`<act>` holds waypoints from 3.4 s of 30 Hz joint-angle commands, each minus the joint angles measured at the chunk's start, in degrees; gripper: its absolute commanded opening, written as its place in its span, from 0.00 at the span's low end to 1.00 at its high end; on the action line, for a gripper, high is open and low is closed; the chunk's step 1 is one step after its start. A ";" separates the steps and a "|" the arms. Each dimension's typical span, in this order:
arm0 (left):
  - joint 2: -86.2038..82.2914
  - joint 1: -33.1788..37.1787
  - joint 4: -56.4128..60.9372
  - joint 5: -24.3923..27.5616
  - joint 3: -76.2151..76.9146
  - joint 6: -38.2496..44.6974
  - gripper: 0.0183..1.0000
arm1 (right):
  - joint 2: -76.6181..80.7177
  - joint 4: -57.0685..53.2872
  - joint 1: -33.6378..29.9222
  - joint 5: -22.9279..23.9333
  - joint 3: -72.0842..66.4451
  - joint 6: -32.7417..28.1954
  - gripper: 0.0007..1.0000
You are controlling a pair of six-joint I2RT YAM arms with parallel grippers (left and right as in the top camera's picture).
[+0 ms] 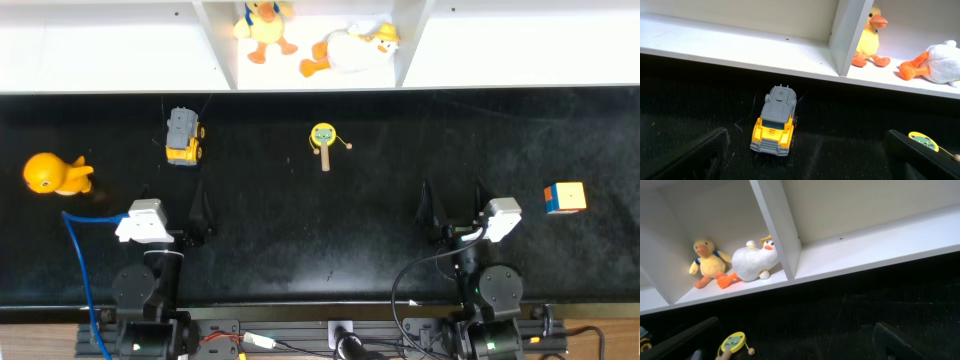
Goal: Store Toys
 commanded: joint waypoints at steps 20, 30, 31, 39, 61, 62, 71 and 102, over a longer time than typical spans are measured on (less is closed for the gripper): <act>-0.55 -0.09 -0.07 0.76 -0.22 -0.42 1.00 | -0.52 0.33 0.46 0.63 -0.79 -0.44 1.00; -0.55 -0.09 -0.07 0.76 -0.22 -0.42 1.00 | -0.52 0.33 0.46 0.63 -0.79 -0.44 1.00; -0.55 -0.09 -0.04 0.76 -0.22 -0.39 1.00 | -0.52 0.31 0.46 0.63 -0.79 -0.44 0.99; -0.55 -0.09 -0.04 0.76 -0.22 -0.39 1.00 | -0.52 0.31 0.46 0.63 -0.79 -0.42 1.00; 0.50 -0.09 -6.21 0.66 7.74 -0.17 1.00 | -0.52 0.31 0.46 0.63 -0.79 -0.44 1.00; 1.27 -0.09 -8.52 -0.04 10.21 -0.15 1.00 | -0.52 0.33 0.46 0.63 -0.79 -0.44 1.00; 19.41 -0.09 -32.35 -13.90 41.77 -0.31 1.00 | -0.52 0.31 0.46 0.63 -0.79 -0.44 1.00; 64.57 46.01 -53.09 9.90 79.93 27.34 1.00 | -0.52 0.33 0.46 0.63 -0.79 -0.44 0.99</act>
